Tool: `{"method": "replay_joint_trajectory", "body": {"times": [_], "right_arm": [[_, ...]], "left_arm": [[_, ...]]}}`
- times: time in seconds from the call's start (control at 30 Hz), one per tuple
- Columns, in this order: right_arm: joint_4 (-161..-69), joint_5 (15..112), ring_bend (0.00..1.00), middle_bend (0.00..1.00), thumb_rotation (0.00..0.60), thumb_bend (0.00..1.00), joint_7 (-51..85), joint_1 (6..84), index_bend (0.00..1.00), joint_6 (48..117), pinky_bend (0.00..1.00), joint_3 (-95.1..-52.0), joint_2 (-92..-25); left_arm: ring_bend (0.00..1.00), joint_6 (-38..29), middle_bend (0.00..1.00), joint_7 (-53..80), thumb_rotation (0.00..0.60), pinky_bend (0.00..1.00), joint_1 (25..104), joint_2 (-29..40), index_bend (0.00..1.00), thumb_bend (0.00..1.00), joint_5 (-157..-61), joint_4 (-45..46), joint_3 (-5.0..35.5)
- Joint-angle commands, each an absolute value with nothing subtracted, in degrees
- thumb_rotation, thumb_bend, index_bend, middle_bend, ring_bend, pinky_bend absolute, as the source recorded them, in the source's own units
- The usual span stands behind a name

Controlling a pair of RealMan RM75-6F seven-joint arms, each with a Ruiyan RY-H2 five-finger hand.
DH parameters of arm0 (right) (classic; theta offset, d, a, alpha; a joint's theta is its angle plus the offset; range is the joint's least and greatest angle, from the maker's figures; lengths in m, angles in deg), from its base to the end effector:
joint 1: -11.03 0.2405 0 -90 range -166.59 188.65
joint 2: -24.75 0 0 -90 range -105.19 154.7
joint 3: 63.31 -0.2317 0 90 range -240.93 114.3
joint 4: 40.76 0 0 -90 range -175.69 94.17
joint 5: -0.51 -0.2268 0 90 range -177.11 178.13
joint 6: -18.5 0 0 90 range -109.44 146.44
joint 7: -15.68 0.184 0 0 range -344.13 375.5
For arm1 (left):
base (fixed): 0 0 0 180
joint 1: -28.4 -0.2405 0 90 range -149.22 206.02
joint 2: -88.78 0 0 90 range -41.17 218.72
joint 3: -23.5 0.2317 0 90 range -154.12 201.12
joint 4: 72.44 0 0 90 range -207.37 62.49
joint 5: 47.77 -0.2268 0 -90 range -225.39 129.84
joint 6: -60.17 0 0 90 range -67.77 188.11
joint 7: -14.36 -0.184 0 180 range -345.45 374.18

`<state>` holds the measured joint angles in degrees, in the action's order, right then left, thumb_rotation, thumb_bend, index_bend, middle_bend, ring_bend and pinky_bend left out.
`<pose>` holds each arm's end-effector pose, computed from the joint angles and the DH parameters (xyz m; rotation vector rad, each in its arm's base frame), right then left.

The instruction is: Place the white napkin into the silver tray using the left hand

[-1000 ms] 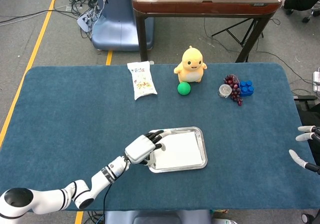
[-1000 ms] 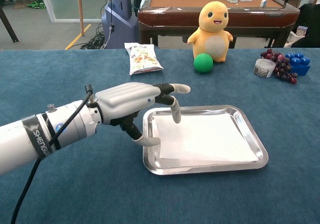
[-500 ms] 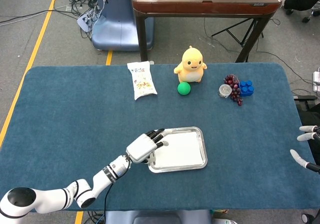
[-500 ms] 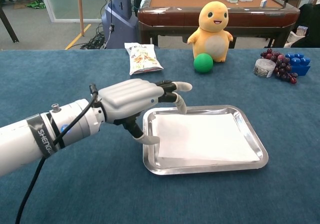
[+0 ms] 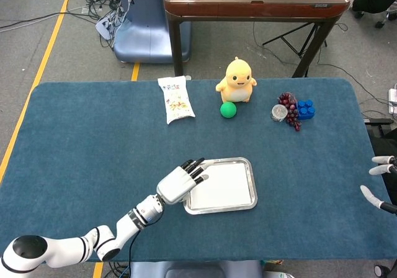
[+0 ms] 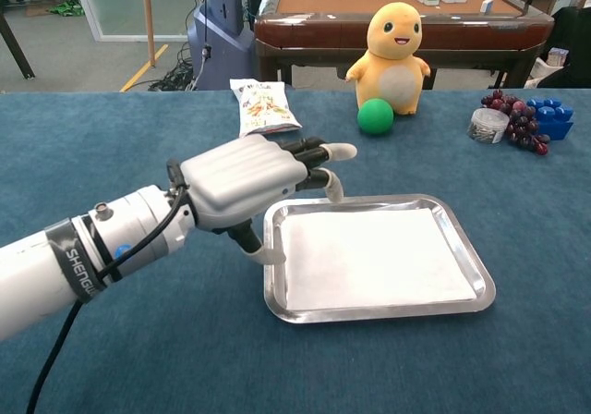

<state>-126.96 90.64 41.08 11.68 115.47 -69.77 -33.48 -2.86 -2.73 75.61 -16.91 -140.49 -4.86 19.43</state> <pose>-0.3017 -0.2079 0.2145 1.2227 -0.8682 1.2577 -0.0383 0.3121 -0.1193 -2.1686 -0.3827 -1.1965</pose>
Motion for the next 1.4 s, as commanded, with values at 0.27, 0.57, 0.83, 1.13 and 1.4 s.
{"method": "replay_joint_trajectory", "body": {"times": [0.27,0.57,0.83,1.13,1.4], "right_arm": [[-127.07,91.04,0.27,0.35,0.600,0.21,40.78,11.81,0.49,115.19,0.38,-69.58,-33.47],[-127.43,91.23,0.27,0.35,0.600,0.21,39.50,12.08,0.49,114.64,0.38,-69.41,-33.71],[-127.98,91.15,0.27,0.35,0.600,0.21,37.26,12.66,0.49,113.46,0.38,-69.29,-34.19],[-128.91,91.44,0.27,0.35,0.600,0.21,33.61,13.50,0.49,111.62,0.38,-68.75,-34.95],[-129.68,91.72,0.27,0.35,0.600,0.21,29.80,14.64,0.49,109.24,0.38,-68.11,-35.90]], "left_arm": [[0.00,-4.39,0.03,-5.96,0.600,0.18,74.32,-15.62,0.27,0.14,-140.11,-3.91,19.37],[0.00,-9.14,0.03,-3.84,0.600,0.18,69.95,-10.15,0.20,0.13,-139.04,-2.21,19.92],[0.00,-16.73,0.03,-0.48,0.600,0.18,63.49,-1.70,0.09,0.14,-137.38,3.72,19.74],[0.01,-25.08,0.03,4.17,0.600,0.18,54.91,7.22,0.09,0.14,-137.78,9.49,22.60],[0.02,-30.68,0.03,11.09,0.600,0.18,47.50,11.76,0.09,0.14,-136.61,12.55,24.44]]}}
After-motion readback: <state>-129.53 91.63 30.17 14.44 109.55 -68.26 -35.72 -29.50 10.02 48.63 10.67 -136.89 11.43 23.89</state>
